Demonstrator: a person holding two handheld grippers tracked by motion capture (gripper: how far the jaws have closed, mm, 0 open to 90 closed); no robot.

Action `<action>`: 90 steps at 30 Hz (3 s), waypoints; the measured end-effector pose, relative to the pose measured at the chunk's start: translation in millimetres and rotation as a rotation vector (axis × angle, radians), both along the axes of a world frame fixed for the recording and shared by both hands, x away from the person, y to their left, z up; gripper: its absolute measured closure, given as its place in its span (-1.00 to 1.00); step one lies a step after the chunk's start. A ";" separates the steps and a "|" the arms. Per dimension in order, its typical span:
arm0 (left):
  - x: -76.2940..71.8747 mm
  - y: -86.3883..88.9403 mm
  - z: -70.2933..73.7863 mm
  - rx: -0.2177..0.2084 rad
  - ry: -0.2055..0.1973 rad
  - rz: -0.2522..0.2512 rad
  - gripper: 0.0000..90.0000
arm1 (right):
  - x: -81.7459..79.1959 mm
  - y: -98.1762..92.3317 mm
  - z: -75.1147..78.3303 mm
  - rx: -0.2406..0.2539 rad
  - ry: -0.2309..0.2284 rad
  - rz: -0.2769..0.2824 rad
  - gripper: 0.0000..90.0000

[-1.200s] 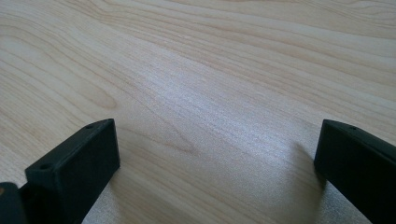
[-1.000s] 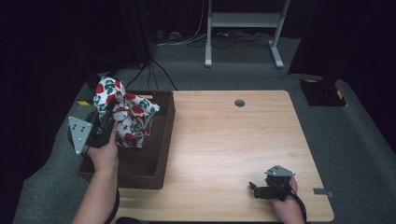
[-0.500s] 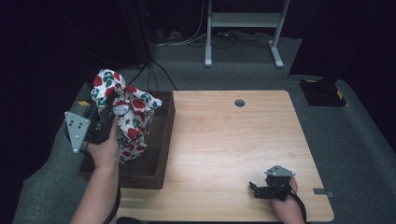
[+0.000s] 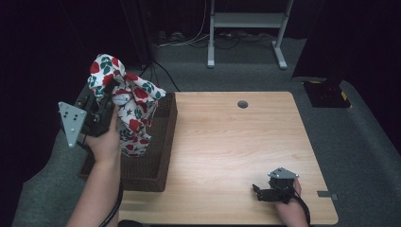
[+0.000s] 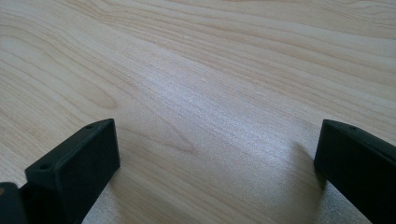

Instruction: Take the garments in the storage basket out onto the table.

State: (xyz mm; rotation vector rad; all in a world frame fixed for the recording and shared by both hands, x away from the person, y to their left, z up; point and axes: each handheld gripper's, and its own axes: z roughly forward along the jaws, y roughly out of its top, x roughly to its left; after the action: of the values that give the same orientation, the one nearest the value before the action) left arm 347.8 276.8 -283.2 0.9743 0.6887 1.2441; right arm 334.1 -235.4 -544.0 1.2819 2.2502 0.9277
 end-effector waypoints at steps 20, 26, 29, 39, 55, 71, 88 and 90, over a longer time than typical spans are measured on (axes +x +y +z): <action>2.1 -38.3 43.0 -0.006 -0.057 -0.074 0.78 | 0.0 0.0 0.0 0.000 0.000 0.000 -1.00; 4.9 -55.9 51.6 -0.001 -0.059 -0.102 0.78 | -0.1 0.0 0.0 0.000 0.000 0.000 -1.00; 6.6 -65.6 54.3 0.004 -0.057 -0.119 0.78 | 0.0 -0.1 0.0 -0.001 0.000 0.001 -1.00; 12.6 -96.3 57.9 0.016 -0.050 -0.168 0.78 | -0.2 0.0 0.1 0.000 0.002 -0.001 -1.00; 16.7 -135.6 67.9 0.041 -0.054 -0.240 0.78 | -0.1 0.2 0.0 0.002 0.001 -0.002 -1.00; 24.6 -178.6 62.0 0.064 -0.021 -0.324 0.78 | 0.0 0.1 0.0 0.002 -0.001 -0.001 -1.00; 32.2 -226.2 42.0 0.088 0.032 -0.408 0.78 | 0.0 0.1 0.0 0.002 -0.001 -0.001 -1.00; 33.0 -233.2 39.0 0.093 0.037 -0.418 0.78 | 0.0 0.1 0.0 0.002 -0.001 0.000 -1.00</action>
State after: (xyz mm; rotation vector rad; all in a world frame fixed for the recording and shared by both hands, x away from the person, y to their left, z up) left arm 380.8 43.6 -244.2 1.1522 0.4283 0.8967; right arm 334.1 -235.3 -544.0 1.2825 2.2490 0.9301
